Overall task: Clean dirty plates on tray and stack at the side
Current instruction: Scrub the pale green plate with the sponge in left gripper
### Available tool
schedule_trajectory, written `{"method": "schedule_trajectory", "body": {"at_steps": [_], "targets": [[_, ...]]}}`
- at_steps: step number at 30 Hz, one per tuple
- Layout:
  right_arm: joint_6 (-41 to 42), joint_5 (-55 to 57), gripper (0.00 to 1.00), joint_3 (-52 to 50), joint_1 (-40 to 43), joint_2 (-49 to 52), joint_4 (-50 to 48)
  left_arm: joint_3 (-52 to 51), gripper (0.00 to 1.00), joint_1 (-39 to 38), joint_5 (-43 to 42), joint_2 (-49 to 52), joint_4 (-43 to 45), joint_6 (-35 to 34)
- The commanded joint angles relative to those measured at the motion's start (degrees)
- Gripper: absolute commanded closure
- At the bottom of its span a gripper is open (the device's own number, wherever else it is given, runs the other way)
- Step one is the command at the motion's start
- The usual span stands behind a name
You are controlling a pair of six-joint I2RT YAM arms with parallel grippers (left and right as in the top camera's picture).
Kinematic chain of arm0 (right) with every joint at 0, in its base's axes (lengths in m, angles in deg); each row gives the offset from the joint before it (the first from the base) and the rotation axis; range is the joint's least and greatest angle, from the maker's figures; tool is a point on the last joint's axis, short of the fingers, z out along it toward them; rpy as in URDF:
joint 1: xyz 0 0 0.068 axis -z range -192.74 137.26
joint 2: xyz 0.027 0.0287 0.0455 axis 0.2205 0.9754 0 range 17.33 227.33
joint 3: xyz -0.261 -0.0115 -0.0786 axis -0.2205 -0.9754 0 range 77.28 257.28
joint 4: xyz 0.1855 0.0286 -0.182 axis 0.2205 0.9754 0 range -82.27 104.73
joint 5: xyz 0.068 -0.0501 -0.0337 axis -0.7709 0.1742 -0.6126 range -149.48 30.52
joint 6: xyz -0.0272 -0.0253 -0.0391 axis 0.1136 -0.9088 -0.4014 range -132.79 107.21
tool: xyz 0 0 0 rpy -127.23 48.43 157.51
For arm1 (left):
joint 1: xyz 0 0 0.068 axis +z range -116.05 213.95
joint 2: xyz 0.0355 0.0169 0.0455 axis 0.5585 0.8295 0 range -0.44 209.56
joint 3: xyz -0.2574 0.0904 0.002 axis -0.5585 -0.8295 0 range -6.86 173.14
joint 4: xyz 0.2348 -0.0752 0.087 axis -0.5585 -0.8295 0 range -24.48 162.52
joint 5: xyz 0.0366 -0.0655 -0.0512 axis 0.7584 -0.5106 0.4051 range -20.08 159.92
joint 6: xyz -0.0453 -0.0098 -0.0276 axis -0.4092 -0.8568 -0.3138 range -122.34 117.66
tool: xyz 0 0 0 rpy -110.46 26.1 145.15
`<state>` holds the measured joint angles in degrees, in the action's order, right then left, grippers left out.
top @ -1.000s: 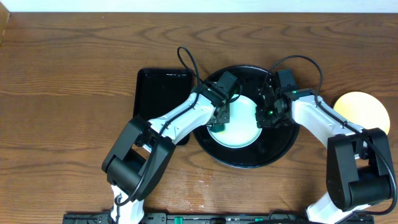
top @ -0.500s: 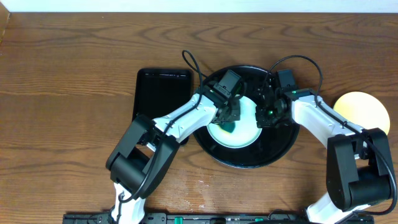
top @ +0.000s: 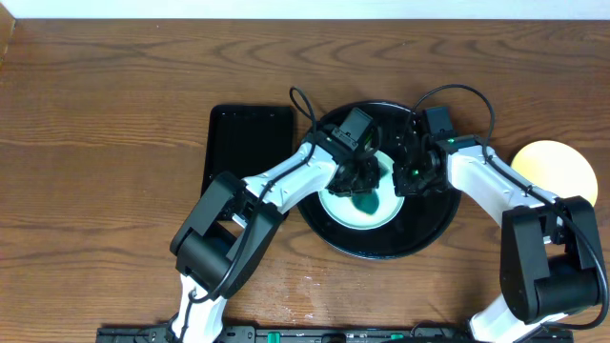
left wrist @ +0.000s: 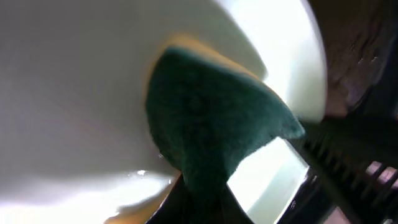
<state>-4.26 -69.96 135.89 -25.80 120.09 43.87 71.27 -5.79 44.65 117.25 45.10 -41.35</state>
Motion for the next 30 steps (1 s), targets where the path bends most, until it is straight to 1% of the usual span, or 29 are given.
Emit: {"method": "schedule_trajectory", "body": {"at_steps": [1,4,9,12,15,19,22,25,27,30], "targets": [[-0.46,1.44,0.99,-0.61,-0.55,1.88,0.74,-2.12,0.92,-1.07,-1.55,3.17,-8.59,-0.28],[-0.46,1.44,0.99,-0.61,-0.55,1.88,0.74,-2.05,0.93,0.15,7.54,2.95,-15.1,-0.33],[-0.48,1.46,0.99,-0.61,-0.55,1.88,0.72,-0.22,0.92,3.04,28.3,1.66,-22.77,-2.05],[-0.5,1.64,0.99,-0.61,-0.55,1.88,0.7,0.79,0.92,4.13,39.71,1.14,-23.89,-2.05],[-0.94,2.45,0.99,-0.61,-0.55,1.88,0.72,0.92,0.92,4.33,48.78,1.07,-23.74,-2.1],[-0.94,2.99,0.99,-0.61,-0.52,1.88,0.7,0.92,0.92,4.33,56.0,1.07,-23.78,-2.08],[-0.94,3.17,0.99,-0.61,-0.5,1.88,0.72,0.92,0.92,4.31,56.76,1.07,-23.76,-2.08],[-0.94,3.17,0.99,-0.61,-0.5,1.88,0.74,0.92,0.92,4.09,53.44,1.07,-23.67,-2.05],[-0.92,3.15,0.99,-0.61,-0.5,1.88,0.72,0.92,0.92,4.04,48.41,1.07,-22.58,-2.03],[-0.92,3.15,0.99,-0.61,-0.5,1.88,0.74,0.85,0.92,4.04,34.82,1.07,-18.29,-1.49]]}}
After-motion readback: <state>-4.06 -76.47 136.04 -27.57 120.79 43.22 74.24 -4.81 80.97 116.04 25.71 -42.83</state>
